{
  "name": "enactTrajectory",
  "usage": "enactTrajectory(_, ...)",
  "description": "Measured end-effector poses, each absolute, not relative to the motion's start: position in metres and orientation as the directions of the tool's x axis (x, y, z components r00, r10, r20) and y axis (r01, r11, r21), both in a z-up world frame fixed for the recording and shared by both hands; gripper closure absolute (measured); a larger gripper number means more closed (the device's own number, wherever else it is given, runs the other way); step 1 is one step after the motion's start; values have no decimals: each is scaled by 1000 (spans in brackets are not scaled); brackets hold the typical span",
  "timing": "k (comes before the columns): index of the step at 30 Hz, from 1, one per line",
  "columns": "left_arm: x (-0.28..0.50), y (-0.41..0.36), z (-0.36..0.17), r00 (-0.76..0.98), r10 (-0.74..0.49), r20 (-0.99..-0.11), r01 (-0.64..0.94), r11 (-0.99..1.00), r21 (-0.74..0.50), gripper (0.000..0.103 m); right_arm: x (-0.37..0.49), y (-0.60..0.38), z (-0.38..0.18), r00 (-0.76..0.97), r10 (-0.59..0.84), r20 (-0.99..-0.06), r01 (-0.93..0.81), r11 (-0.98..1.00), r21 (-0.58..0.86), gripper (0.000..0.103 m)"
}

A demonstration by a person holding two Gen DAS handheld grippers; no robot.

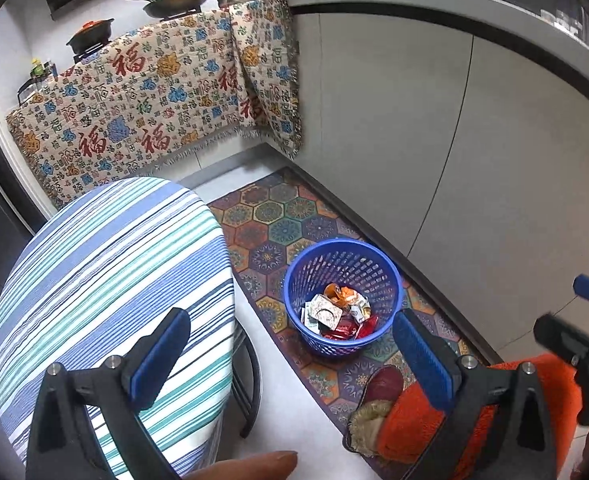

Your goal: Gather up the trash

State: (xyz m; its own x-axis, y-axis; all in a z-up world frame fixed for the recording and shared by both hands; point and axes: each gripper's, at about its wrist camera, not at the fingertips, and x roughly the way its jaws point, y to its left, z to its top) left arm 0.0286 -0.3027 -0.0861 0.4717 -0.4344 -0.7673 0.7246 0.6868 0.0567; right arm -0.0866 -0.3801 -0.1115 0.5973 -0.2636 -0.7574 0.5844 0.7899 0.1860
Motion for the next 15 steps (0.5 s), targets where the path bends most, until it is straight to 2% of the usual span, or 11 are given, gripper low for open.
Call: enactTrajectory(15,32,-287,-72,472,-449,-759,718,695,34,0,-88,-367,-106,608,-256,-752,564,805,182,0)
